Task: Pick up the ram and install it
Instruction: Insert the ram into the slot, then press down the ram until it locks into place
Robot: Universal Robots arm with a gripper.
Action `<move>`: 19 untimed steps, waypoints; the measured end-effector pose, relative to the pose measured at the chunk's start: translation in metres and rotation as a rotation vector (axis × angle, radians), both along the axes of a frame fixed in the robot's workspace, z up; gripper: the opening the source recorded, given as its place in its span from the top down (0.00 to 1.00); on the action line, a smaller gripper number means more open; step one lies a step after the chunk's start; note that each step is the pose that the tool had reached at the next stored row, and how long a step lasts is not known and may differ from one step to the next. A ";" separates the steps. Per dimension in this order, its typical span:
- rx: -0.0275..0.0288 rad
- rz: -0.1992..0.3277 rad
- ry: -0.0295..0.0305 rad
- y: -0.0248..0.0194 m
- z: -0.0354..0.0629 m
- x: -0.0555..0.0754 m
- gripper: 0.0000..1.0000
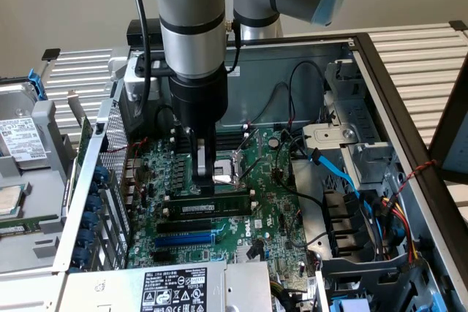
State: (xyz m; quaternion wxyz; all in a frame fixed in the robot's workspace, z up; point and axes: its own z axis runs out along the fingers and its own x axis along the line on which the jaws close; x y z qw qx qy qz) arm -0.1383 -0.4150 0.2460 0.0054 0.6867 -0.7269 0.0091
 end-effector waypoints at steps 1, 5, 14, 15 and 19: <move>0.0000 0.000 -0.0002 0.0000 0.0000 0.000 0.89; -0.0004 -0.003 -0.0003 0.0008 -0.0010 0.002 0.89; -0.0003 -0.010 -0.0004 0.0024 -0.0012 0.007 0.89; -0.0003 -0.010 -0.0004 0.0024 -0.0012 0.007 0.89; -0.0003 -0.010 -0.0034 0.0025 -0.0031 0.007 0.89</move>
